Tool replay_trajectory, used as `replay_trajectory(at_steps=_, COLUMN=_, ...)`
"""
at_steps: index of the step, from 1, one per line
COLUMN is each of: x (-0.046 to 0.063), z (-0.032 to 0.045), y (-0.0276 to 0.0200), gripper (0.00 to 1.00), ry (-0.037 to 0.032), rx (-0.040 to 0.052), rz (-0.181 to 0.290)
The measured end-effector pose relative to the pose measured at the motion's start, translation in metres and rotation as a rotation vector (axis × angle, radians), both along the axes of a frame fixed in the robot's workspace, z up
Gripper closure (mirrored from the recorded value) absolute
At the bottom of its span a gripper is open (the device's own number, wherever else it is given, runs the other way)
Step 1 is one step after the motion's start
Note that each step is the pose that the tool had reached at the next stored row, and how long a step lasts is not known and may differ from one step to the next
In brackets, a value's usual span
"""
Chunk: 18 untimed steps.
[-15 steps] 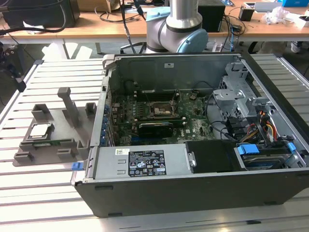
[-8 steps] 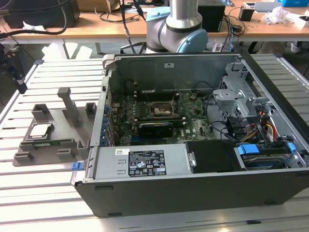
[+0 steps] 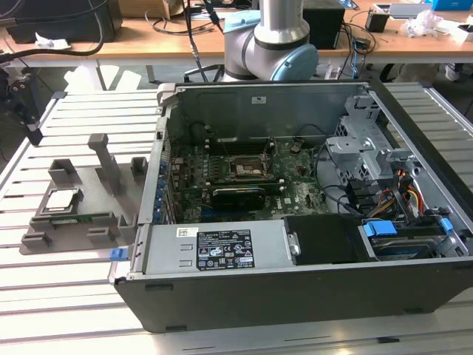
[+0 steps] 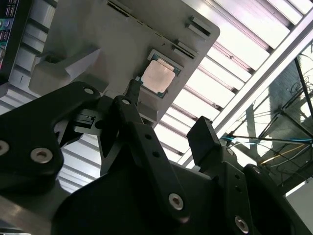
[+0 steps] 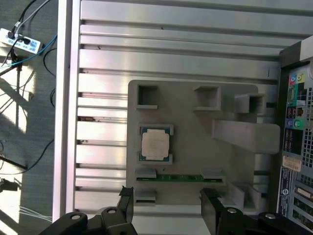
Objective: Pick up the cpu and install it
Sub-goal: 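Pick up the cpu and move it towards the insertion slot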
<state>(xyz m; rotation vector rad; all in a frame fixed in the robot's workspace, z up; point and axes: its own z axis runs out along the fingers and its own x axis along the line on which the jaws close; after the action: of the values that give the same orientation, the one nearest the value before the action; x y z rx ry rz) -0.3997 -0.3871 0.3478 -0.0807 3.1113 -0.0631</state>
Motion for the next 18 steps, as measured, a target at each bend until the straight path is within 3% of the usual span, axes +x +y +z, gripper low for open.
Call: replay_trajectory(at_steps=18, x=0.0, z=-0.0107, y=0.0, gripper=0.34, ry=-0.0001, rx=0.0, rz=0.0)
